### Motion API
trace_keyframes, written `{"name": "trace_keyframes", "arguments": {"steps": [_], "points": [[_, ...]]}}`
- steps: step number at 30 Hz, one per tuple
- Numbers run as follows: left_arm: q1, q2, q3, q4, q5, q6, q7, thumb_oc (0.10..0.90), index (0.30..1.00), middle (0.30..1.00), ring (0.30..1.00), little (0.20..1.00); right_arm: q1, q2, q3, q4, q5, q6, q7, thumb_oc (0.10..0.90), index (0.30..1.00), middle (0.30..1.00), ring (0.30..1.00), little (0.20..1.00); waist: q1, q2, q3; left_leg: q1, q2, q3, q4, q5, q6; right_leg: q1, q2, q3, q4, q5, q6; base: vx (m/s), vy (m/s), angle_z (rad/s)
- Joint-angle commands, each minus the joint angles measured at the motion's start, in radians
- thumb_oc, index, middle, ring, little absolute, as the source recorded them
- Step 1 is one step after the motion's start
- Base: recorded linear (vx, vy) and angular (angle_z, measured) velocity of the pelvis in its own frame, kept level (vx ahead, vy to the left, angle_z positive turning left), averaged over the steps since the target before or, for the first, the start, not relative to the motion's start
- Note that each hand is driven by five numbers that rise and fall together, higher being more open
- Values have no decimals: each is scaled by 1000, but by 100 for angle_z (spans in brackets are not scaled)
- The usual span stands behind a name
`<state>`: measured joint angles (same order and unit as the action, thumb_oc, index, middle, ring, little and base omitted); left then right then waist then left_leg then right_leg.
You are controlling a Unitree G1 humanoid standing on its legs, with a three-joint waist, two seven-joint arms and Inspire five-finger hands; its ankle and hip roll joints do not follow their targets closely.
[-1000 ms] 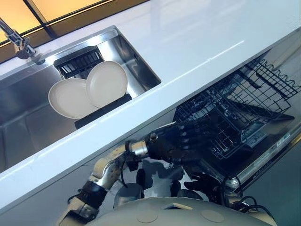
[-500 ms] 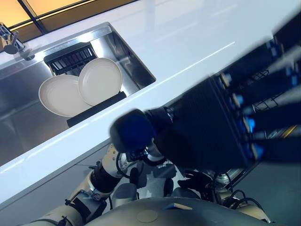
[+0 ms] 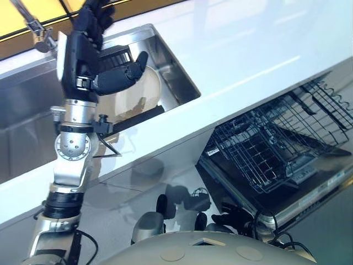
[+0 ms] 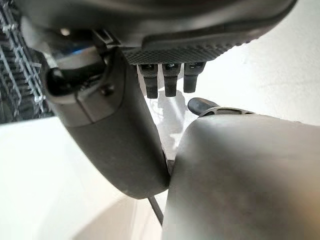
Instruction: Pick up plates and place into dishwasher.
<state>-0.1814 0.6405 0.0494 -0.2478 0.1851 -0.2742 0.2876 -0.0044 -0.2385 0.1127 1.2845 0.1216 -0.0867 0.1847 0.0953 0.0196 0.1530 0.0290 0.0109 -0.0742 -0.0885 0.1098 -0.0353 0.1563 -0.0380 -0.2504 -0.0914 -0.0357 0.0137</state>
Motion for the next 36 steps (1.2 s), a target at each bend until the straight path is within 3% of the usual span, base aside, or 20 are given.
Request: {"name": "trace_keyframes", "arguments": {"steps": [1,6,12,15,22,29,32,36], "points": [[-85,149,70,66,330,53,137,800,900,900,900,900,51,-29,10,16,-56,4,23,800,900,900,900,900,-22,34,-104,50,-49,45,6,-146,37,-72,42,36,125,-113,6,93,96,-12],[-125,350,62,198,328,110,56,800,900,900,900,900,46,-49,15,-1,-79,46,31,800,900,900,900,900,-36,50,-112,71,-54,64,4,-157,49,-67,36,58,128,-109,21,77,91,-19],[-146,475,28,317,397,104,-28,800,900,900,900,900,53,-70,4,-22,-104,68,39,800,900,900,900,900,-54,66,-109,86,-59,89,4,-167,63,-69,29,73,136,-103,38,49,80,-8],[-186,521,-27,379,343,109,-104,800,900,900,900,900,52,-80,3,-31,-118,76,42,800,900,900,900,900,-66,72,-107,91,-63,97,3,-172,70,-74,26,84,140,-98,48,43,73,-9],[-272,509,-83,501,146,135,-249,800,900,900,900,900,44,-94,-1,-35,-115,94,49,800,900,900,900,900,-79,75,-99,101,-70,112,8,-181,82,-78,25,102,148,-96,60,54,54,-8],[-342,443,-80,602,-210,259,-424,800,900,900,900,900,46,-100,-12,-33,-115,100,43,800,900,900,900,900,-93,68,-85,102,-73,126,14,-187,90,-88,25,118,158,-95,68,46,41,-7],[-362,397,-60,631,-360,321,-446,800,900,900,900,900,45,-102,-15,-36,-122,101,44,800,900,900,900,900,-96,65,-78,101,-73,129,16,-188,91,-93,25,123,164,-96,70,38,41,-3],[-373,351,-35,671,-452,354,-415,800,900,900,900,900,44,-105,-15,-37,-128,101,46,800,900,900,900,900,-100,61,-69,98,-73,132,17,-187,93,-100,25,127,170,-96,70,31,43,-2]]}}
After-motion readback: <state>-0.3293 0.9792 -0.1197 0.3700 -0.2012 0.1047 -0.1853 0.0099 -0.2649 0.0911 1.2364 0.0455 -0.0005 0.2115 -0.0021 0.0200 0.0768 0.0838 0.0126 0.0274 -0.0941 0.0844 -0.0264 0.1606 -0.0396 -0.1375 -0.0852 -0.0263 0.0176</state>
